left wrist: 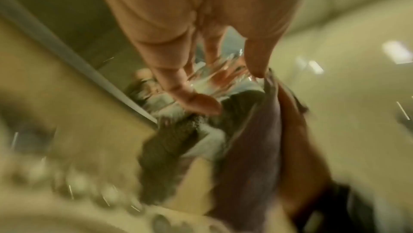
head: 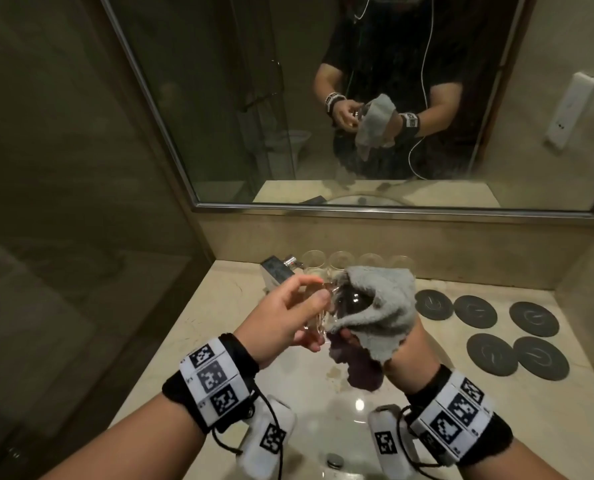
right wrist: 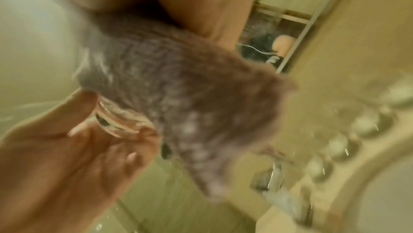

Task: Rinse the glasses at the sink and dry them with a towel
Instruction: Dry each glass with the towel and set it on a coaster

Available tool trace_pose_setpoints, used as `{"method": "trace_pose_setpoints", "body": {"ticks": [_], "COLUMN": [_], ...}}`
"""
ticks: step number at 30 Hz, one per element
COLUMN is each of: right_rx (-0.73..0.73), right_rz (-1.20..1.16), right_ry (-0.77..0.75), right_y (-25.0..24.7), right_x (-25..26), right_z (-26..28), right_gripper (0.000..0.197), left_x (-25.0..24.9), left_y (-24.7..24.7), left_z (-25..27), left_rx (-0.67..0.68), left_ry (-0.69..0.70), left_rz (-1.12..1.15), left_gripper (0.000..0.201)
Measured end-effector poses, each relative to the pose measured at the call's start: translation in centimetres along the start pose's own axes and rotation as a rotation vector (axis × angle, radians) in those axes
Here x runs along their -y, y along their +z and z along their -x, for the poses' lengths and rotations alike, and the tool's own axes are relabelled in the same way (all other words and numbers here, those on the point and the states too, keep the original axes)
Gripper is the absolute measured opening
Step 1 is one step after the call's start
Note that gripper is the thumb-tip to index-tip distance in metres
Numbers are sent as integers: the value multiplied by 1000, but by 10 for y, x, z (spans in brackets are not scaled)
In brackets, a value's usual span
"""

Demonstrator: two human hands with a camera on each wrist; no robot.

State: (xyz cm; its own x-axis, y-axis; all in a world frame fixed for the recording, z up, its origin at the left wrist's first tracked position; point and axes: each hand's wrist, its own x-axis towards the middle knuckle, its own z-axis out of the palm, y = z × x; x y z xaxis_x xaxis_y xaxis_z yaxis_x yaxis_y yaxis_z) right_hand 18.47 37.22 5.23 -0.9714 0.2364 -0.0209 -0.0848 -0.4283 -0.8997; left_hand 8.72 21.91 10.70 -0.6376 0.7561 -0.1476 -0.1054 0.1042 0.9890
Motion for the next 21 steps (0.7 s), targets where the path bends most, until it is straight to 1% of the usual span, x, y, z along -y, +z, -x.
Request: {"method": "trace_pose_setpoints", "body": {"ticks": [1,3,4,5,6,7,8,9,10,11,12,13,14,15,16,17,18,19,20,21], "right_rx": [0,-152,-195,-183,-216,-248,-232,-174,-115,-101,-108,-160,-167,-150,-146,-118,-139,-145,-145,-174], "right_rz": [-47,-65,-144,-222,-232,-244,-360,-399,-415,-422,-341,-215,-152,-144,-266,-373,-411,-421,-385,-342], "right_ry": [19,-62,-94,-108,-124,-146,-109,-71,-35,-13,-50,-125,-128,-132,-67,-2,16,14,-33,-102], "right_y": [3,6,6,8,9,5,4,1,4,10,13,12,9,7,8,7,7,8,7,4], "right_x": [0,-2,-4,-3,-2,-4,0,2,7,12,11,7,5,0,-1,-5,-6,-4,-4,-3], "right_z": [-1,-4,-3,-1,0,-1,0,2,5,7,8,6,2,-1,-2,-1,-3,-3,-1,1], "right_gripper": [26,51,56,54,47,42,41,37,26,15,13,14,19,30,45,59,66,65,55,38], "left_x": [3,12,16,18,18,16,12,9,7,7,6,6,7,9,10,11,11,11,8,5], "left_y": [0,-1,-3,-2,0,1,5,8,9,9,9,9,7,4,2,1,2,2,4,7], "left_z": [0,0,-1,-1,-1,-1,1,2,1,-1,-2,-1,-1,-1,-2,-3,-4,-5,-4,-3], "left_rx": [3,15,19,20,23,14,22,44,41,34,33,24,28,41,64,84,94,80,49,33], "left_ry": [104,408,519,560,516,424,283,135,-6,-62,-41,56,207,382,530,602,588,521,405,262], "left_rz": [-128,-556,-733,-805,-782,-696,-544,-355,-166,-83,-96,-217,-411,-621,-785,-869,-867,-817,-713,-567], "left_gripper": [38,44,48,50,51,49,47,48,49,48,44,39,38,40,44,46,49,52,54,54]}}
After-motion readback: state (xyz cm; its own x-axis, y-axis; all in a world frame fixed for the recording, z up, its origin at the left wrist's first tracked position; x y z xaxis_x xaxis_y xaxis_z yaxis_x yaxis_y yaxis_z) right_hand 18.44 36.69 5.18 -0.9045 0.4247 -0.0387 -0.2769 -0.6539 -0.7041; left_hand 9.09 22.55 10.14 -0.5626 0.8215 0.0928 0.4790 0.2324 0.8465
